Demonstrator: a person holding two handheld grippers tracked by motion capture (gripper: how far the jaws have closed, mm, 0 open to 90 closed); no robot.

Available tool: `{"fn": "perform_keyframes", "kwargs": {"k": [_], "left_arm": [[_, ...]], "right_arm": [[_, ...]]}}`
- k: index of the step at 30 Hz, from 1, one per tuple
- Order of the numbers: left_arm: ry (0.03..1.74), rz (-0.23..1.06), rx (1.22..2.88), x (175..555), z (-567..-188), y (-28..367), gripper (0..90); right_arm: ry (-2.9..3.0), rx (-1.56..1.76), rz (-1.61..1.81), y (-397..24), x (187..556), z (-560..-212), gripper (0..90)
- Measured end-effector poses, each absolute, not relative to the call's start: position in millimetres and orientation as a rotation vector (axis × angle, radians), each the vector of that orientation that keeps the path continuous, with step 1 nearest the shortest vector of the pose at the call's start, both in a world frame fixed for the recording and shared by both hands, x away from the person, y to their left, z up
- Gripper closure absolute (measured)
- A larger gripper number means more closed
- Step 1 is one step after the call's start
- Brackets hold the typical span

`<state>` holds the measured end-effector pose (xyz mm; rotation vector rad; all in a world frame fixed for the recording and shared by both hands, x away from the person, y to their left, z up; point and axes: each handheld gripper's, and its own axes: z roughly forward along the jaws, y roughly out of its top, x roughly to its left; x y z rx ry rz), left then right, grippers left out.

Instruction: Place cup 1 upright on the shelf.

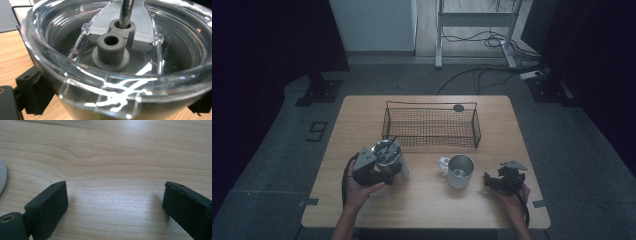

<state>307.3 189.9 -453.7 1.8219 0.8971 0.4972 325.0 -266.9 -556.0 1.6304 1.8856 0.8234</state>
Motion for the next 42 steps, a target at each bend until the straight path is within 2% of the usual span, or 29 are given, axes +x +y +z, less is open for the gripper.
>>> {"fn": "perform_keyframes", "kwargs": {"k": [12, 25, 42], "left_arm": [[0.949, 0.495, 1.818, 310, -454, 189, 4.1], [0.95, 0.513, 1.767, 316, -427, 196, 4.1], [0.95, 0.532, 1.744, 322, -412, 200, 4.1]], "right_arm": [[1.887, 1.63, 0.828, -267, 325, -556, 6.7], [1.883, 1.63, 0.826, -267, 325, -556, 7.2], [1.879, 1.634, 0.822, -266, 324, -556, 7.9]]}}
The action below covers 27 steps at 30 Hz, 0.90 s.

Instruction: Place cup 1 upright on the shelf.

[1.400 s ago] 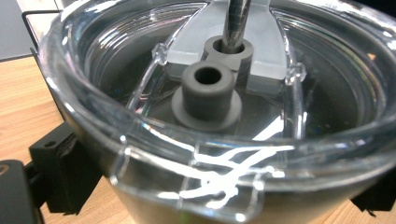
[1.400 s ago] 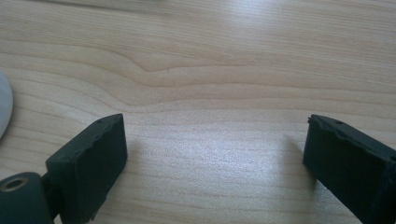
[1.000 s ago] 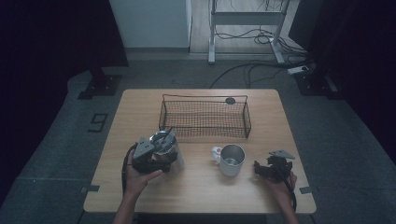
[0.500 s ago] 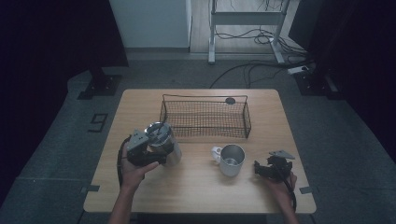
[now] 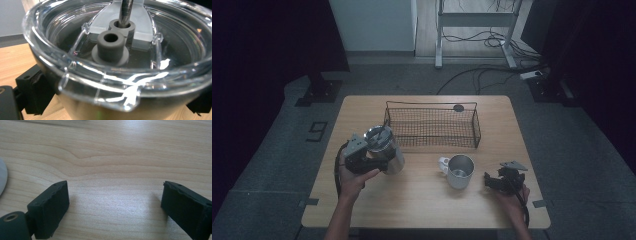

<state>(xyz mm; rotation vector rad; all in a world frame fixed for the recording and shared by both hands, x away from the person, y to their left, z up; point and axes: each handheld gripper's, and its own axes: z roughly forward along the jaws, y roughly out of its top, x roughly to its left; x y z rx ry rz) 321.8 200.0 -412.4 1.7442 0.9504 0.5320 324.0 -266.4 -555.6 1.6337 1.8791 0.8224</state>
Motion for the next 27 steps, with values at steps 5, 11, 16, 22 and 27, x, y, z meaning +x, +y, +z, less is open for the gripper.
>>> {"fn": "perform_keyframes", "kwargs": {"k": [5, 11, 16, 22, 27], "left_arm": [[0.943, 0.535, 1.741, 324, -409, 199, 4.1], [0.94, 0.542, 1.741, 326, -406, 199, 4.1], [0.939, 0.537, 1.736, 329, -404, 200, 4.1], [0.941, 0.536, 1.734, 332, -403, 199, 4.1], [0.942, 0.533, 1.733, 334, -401, 199, 4.1]], "right_arm": [[1.878, 1.634, 0.822, -266, 324, -556, 7.9], [1.875, 1.636, 0.823, -266, 324, -556, 8.2], [1.876, 1.636, 0.823, -266, 324, -556, 8.1], [1.874, 1.637, 0.823, -266, 324, -556, 8.2], [1.874, 1.635, 0.823, -266, 324, -556, 8.2]]}}
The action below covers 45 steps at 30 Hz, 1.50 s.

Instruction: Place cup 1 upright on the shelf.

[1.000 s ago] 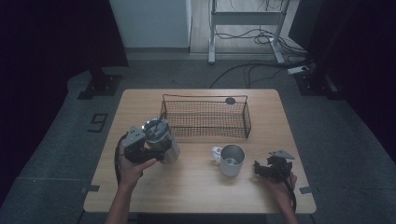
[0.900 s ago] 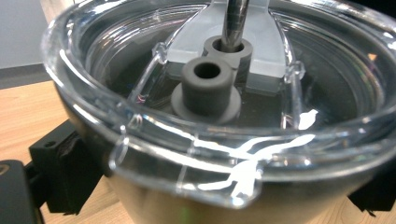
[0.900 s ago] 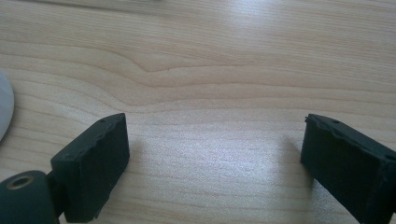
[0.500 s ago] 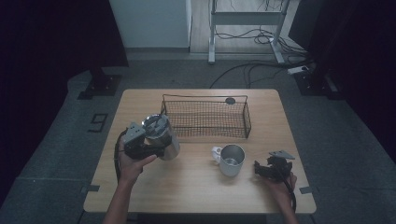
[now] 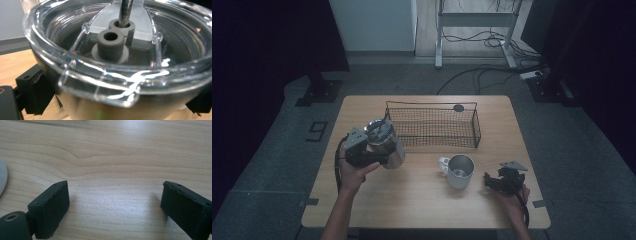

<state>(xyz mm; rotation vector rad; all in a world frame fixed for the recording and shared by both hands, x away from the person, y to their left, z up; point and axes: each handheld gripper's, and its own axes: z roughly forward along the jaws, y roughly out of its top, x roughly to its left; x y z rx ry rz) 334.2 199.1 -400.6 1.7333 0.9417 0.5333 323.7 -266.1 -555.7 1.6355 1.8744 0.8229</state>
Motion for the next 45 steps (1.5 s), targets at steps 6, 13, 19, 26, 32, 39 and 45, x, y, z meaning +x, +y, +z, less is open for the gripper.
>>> {"fn": "perform_keyframes", "kwargs": {"k": [6, 13, 19, 26, 32, 39, 45], "left_arm": [[0.945, 0.54, 1.73, 338, -396, 199, 4.1], [0.94, 0.537, 1.73, 341, -393, 198, 4.1], [0.945, 0.532, 1.726, 346, -390, 198, 4.1], [0.947, 0.53, 1.733, 352, -386, 196, 4.1], [0.947, 0.524, 1.738, 356, -383, 194, 4.1], [0.951, 0.52, 1.742, 361, -381, 192, 4.1], [0.955, 0.529, 1.742, 366, -380, 192, 4.1]], "right_arm": [[1.875, 1.636, 0.824, -266, 324, -556, 8.1], [1.875, 1.635, 0.823, -266, 324, -556, 8.2], [1.875, 1.636, 0.823, -266, 324, -556, 8.2], [1.875, 1.636, 0.823, -266, 324, -556, 8.2], [1.874, 1.637, 0.823, -266, 324, -556, 8.2], [1.874, 1.637, 0.823, -266, 324, -556, 8.2], [1.874, 1.637, 0.822, -266, 324, -556, 8.1]]}}
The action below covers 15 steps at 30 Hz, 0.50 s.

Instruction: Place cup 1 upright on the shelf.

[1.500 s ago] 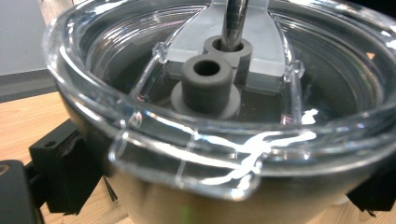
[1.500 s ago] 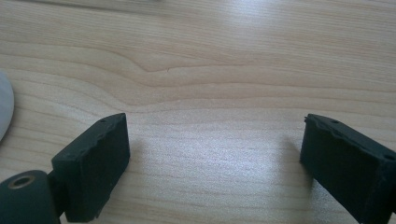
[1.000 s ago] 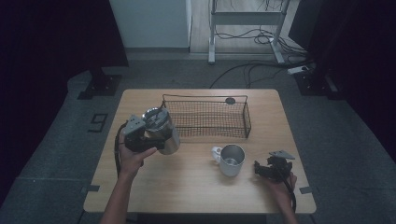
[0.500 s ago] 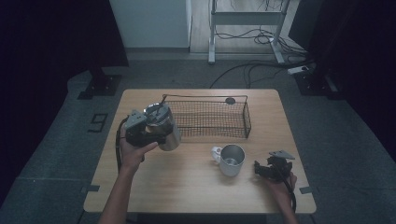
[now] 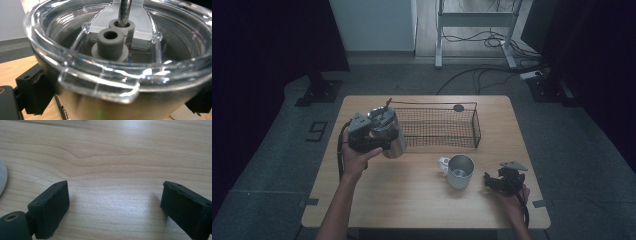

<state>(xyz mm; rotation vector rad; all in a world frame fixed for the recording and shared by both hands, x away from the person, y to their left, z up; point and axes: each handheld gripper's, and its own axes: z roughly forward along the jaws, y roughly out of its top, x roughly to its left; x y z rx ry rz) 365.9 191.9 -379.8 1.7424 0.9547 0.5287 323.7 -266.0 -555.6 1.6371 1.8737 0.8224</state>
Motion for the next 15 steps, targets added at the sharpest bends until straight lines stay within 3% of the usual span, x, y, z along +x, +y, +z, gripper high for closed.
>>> {"fn": "perform_keyframes", "kwargs": {"k": [15], "left_arm": [[0.95, 0.506, 1.754, 381, -382, 185, 4.1]], "right_arm": [[1.874, 1.637, 0.822, -266, 324, -556, 8.1]]}}
